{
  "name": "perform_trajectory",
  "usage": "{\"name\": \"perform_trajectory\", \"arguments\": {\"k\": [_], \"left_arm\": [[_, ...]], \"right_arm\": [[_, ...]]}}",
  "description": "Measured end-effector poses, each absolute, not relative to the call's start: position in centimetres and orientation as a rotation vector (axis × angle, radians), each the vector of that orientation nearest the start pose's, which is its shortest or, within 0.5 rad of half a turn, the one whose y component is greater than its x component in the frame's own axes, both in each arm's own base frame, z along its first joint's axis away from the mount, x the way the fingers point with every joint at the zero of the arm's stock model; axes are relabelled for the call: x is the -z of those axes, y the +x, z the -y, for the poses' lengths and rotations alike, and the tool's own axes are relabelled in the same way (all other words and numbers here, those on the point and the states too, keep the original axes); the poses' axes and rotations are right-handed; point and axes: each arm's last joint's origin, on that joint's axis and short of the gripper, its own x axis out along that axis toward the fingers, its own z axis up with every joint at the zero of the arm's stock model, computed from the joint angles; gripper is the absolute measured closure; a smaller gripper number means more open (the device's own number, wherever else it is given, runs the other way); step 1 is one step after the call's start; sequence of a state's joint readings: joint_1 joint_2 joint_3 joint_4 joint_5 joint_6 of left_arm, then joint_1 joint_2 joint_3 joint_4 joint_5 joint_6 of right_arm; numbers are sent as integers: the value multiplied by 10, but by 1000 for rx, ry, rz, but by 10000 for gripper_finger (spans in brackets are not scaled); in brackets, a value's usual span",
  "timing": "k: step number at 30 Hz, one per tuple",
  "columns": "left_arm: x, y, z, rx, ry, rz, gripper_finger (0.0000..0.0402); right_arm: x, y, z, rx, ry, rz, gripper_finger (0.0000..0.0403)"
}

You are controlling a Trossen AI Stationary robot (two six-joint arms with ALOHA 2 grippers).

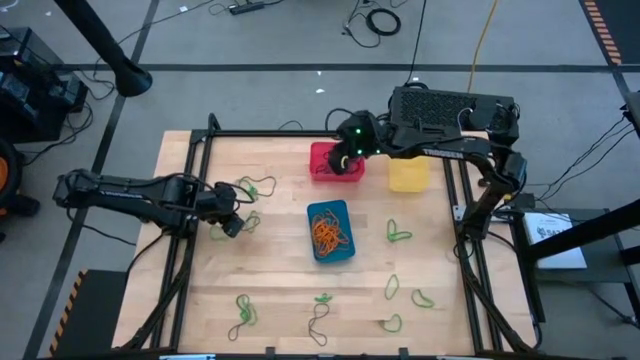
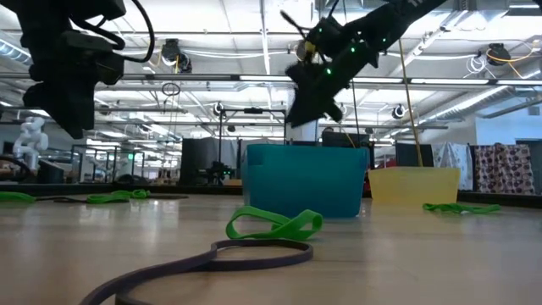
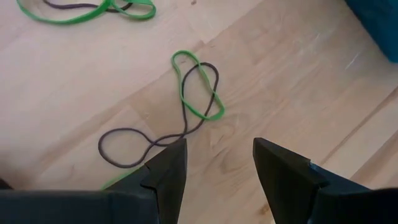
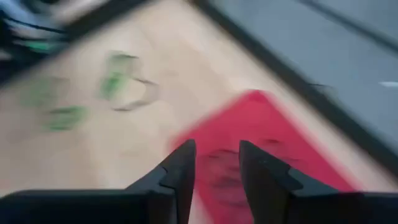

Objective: Sort rubber bands into baskets
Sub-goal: Put the purple rubber band into the red bin

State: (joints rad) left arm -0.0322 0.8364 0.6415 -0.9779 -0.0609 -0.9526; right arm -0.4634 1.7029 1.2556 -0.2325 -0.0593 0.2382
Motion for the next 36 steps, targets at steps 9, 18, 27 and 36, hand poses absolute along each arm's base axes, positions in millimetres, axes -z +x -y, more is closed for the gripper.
{"name": "perform_trajectory", "arguments": {"k": [9,18,27,36], "left_arm": [[-222,132,8,-545,-695,-1063,210],[-222,132,13,-475,-591,-1078,210],[-226,141,14,-370,-492,-1002,210],[-228,144,14,-294,-386,-988,210]], "right_arm": [[-267,372,99,32,439,-490,278],[-262,384,-48,-519,19,-505,277],[-219,379,-161,-783,-287,-447,277],[-175,400,-207,-684,-256,-471,277]]}}
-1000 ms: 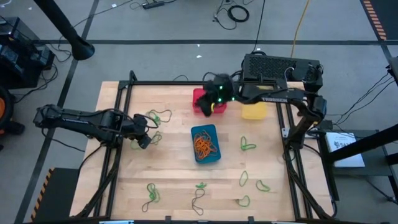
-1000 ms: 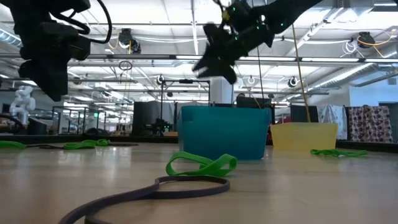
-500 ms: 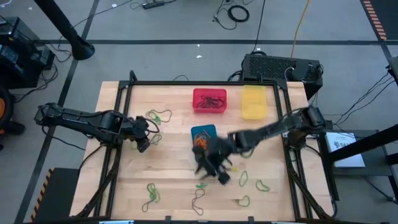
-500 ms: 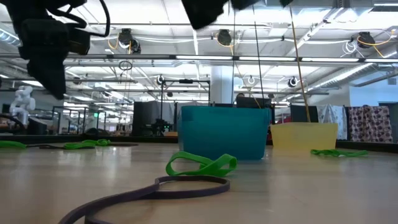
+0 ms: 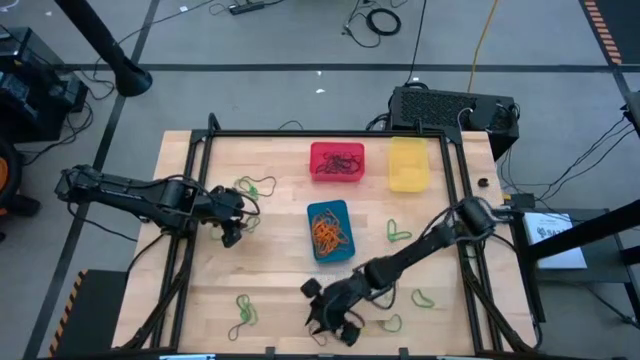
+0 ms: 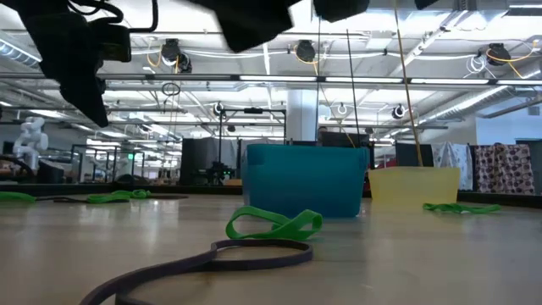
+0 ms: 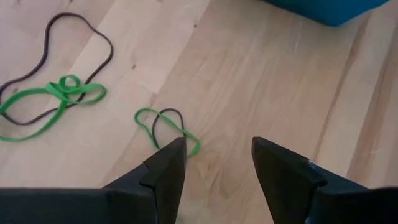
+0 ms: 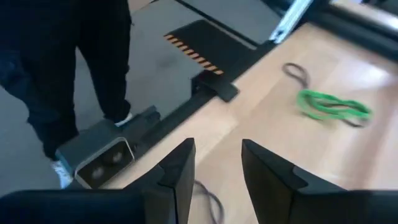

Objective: Sort rubber bands into baskets
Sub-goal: Put the purple rubber band into the red bin

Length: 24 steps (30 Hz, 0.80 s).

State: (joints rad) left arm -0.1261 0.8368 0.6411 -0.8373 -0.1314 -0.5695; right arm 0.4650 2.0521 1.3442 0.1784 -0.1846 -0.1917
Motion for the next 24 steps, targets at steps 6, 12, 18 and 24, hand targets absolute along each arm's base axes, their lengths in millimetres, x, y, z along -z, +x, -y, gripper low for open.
{"name": "perform_trajectory", "arguments": {"k": [6,12,18,24], "left_arm": [[-226,145,14,-292,-375,-999,210],[-225,145,15,-293,-375,-1003,210],[-223,144,15,-287,-377,-1019,210],[-223,144,15,-284,-380,-1017,210]], "right_arm": [[-150,423,-227,-716,-318,-615,277],[-130,431,-232,-680,-381,-807,277],[-123,429,-228,-545,-366,-902,277],[-125,430,-228,-511,-332,-915,320]]}}
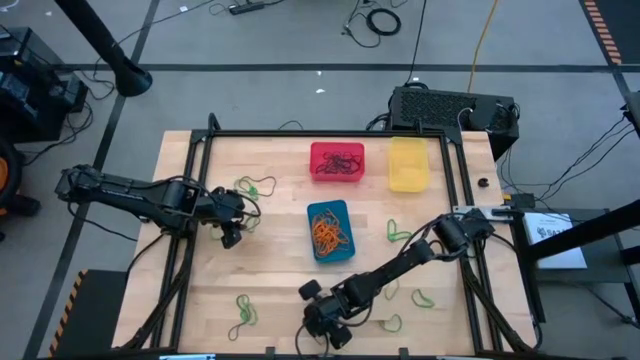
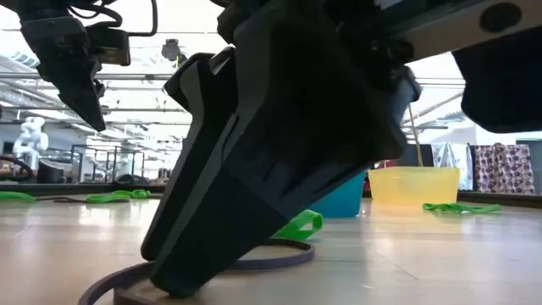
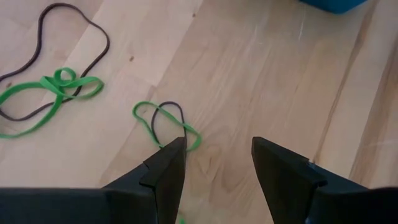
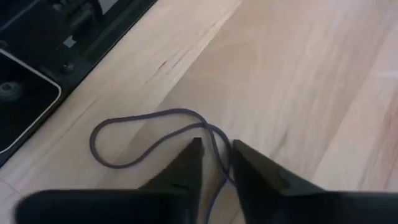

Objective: Sort rubber bands into baskets
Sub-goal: Put the purple rubber band into the red bin

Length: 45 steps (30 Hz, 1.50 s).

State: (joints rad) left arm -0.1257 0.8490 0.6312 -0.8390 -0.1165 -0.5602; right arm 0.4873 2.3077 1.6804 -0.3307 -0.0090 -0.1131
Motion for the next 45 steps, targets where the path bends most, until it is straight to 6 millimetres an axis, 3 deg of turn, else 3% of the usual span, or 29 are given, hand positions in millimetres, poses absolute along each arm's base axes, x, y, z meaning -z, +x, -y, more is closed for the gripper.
{"name": "perform_trajectory", "arguments": {"k": [5,12,17,26,32,37,40,45], "left_arm": [[-223,144,15,-284,-380,-1016,210],[-223,145,15,-284,-382,-1016,210],[-223,145,15,-284,-382,-1014,210],[-225,147,15,-275,-387,-987,210],[-227,150,16,-258,-402,-949,210],[-227,151,16,-258,-410,-939,210],[-227,151,16,-255,-425,-942,210],[-227,151,17,-262,-475,-944,210]], "right_arm": [[-130,431,-228,-475,-253,-965,394],[-166,435,-230,-386,-140,-1076,401],[-192,427,-224,-347,-166,-1233,402],[-253,420,-197,-265,-221,-1243,403],[-308,409,-154,-137,-295,-1136,403],[-338,407,-94,-18,-320,-1099,403],[-349,407,-51,54,-303,-1099,403],[-350,407,21,132,-305,-1140,402]]}}
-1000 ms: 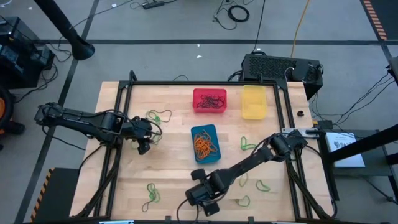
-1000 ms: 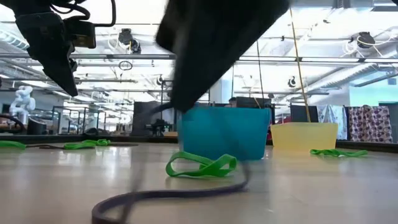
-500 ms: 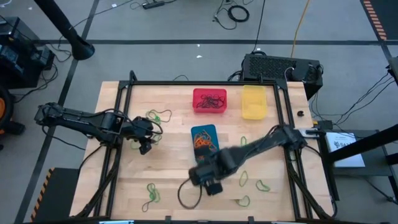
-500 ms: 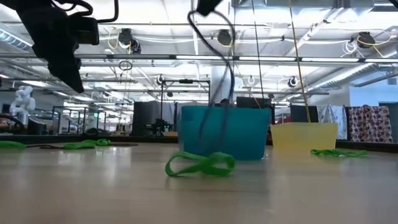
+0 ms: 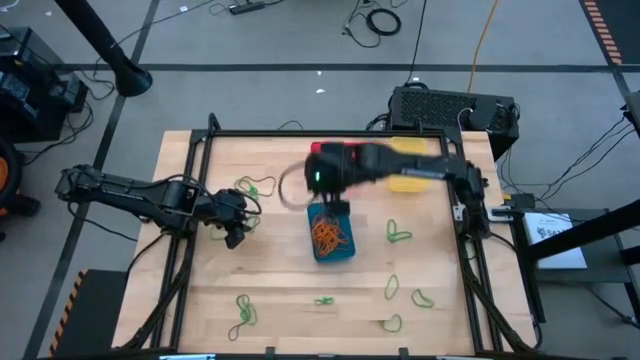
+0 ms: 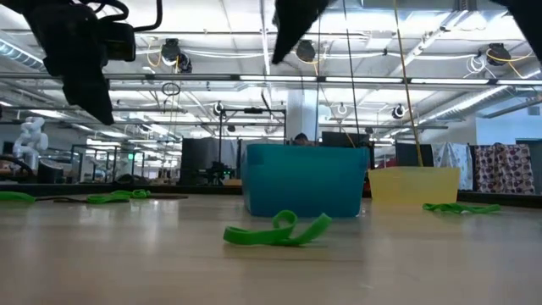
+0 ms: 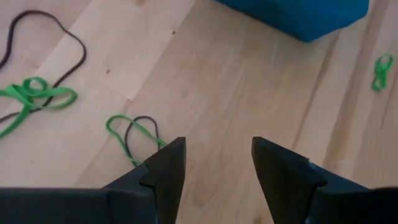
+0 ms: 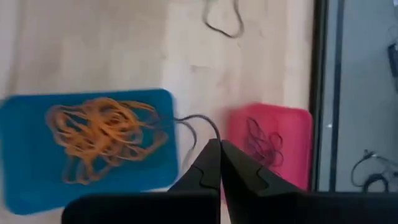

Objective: Sort rubber bands into baskets
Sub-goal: Put the purple rubber band into the red bin

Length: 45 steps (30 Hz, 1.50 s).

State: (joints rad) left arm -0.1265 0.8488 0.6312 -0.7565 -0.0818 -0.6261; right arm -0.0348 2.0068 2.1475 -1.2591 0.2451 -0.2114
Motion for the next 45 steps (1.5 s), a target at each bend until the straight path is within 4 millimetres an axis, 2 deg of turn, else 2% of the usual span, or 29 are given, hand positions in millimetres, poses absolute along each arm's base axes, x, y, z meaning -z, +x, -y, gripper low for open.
{"name": "perform_trajectory", "arguments": {"k": [4,10,15,19,25,30,35,41,45], "left_arm": [[-227,151,17,-277,-505,-942,210],[-227,150,17,-297,-546,-950,210],[-227,151,15,-355,-612,-921,210],[-240,155,9,-374,-633,-867,210],[-277,157,-13,-447,-601,-729,210],[-296,153,-29,-547,-596,-662,210],[-300,149,-39,-612,-627,-651,210],[-311,144,-49,-655,-667,-630,210],[-311,138,-59,-714,-596,-647,210]], "right_arm": [[-348,402,74,116,-249,-1165,402],[-342,386,139,79,-229,-1198,402],[-330,372,179,19,-177,-1193,402],[-304,364,201,-34,-164,-1219,402],[-258,357,221,-39,-157,-1235,402],[-234,355,231,53,-100,-1206,402],[-230,355,236,228,-34,-1209,402],[-231,356,236,240,-30,-1199,402],[-231,356,236,282,35,-1191,399]]}}
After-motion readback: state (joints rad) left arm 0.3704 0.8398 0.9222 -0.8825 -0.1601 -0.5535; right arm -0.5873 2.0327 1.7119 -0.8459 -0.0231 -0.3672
